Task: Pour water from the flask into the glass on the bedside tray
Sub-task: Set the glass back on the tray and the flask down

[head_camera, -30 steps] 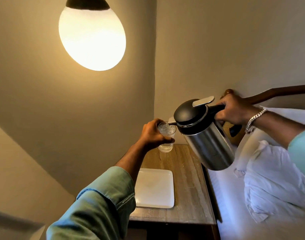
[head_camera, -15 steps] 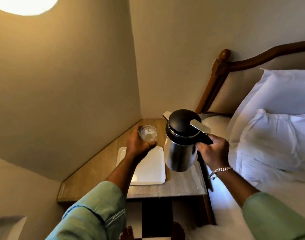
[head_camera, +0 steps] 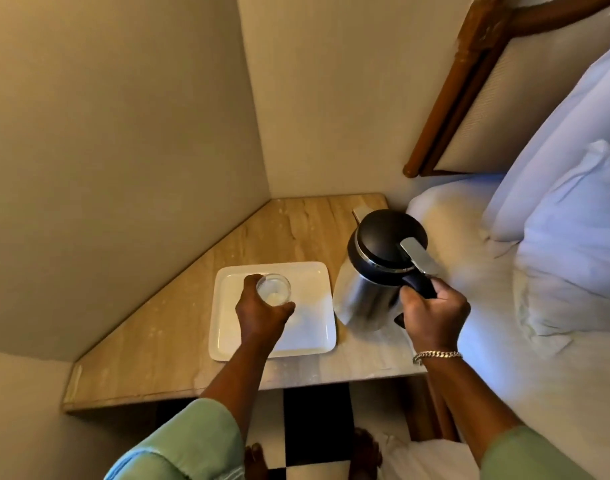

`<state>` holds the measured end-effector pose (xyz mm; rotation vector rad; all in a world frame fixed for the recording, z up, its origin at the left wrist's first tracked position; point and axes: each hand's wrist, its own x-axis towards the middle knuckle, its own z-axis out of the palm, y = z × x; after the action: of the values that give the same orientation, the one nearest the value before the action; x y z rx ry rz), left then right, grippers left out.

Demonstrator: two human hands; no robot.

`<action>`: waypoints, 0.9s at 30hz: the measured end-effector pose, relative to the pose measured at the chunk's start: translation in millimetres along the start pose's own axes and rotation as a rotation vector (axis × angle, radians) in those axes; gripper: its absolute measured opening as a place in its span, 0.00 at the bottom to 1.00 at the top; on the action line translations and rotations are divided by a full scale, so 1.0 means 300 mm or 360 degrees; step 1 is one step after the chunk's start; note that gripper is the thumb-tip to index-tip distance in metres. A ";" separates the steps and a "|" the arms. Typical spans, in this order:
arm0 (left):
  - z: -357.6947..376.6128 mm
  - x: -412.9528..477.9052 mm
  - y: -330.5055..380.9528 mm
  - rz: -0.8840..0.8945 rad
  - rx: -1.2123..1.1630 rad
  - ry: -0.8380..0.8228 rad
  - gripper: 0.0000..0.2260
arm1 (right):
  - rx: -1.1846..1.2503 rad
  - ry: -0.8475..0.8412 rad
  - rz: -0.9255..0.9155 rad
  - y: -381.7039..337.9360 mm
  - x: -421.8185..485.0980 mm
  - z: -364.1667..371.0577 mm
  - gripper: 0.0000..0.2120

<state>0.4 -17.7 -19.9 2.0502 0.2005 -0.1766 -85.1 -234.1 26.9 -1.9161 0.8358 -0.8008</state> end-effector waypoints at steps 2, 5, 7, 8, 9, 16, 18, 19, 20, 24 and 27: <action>0.024 0.008 -0.026 -0.0015 -0.0026 0.0018 0.31 | -0.0013 -0.0010 -0.0048 0.015 0.004 0.021 0.09; 0.050 0.022 -0.062 -0.0020 -0.0021 0.0021 0.31 | -0.0013 0.0024 -0.0056 0.044 -0.007 0.042 0.11; 0.057 0.031 -0.077 -0.0024 -0.0019 0.0036 0.30 | -0.0025 0.0049 -0.0040 0.061 -0.020 0.049 0.12; 0.061 0.041 -0.088 -0.0025 -0.0010 0.0041 0.31 | -0.0030 0.0064 -0.0031 0.074 -0.024 0.054 0.13; 0.063 0.050 -0.097 -0.0028 -0.0001 0.0040 0.31 | -0.0033 0.0084 -0.0016 0.086 -0.026 0.056 0.14; 0.072 0.069 -0.150 -0.0035 0.0043 0.0033 0.28 | -0.0067 0.0108 0.0043 0.136 -0.045 0.064 0.14; 0.080 0.075 -0.150 -0.0033 0.0041 0.0042 0.27 | -0.0068 0.0117 0.0051 0.150 -0.052 0.066 0.14; 0.084 0.075 -0.146 -0.0042 0.0039 0.0041 0.27 | -0.0049 0.0111 0.0078 0.157 -0.059 0.068 0.14; 0.086 0.075 -0.145 -0.0043 0.0056 0.0036 0.27 | -0.0027 0.0106 0.0090 0.157 -0.069 0.072 0.13; 0.075 0.077 -0.121 -0.0150 0.0200 -0.0071 0.39 | 0.0072 0.0091 0.0146 0.136 -0.117 0.063 0.11; 0.051 0.077 -0.076 -0.0250 0.0288 -0.0265 0.56 | 0.0090 -0.0087 0.0116 0.118 -0.108 0.035 0.08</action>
<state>17.3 -19.3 -51.6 2.1864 0.2496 -0.4762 -103.6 -217.5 -15.3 -1.8394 0.8362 -0.7175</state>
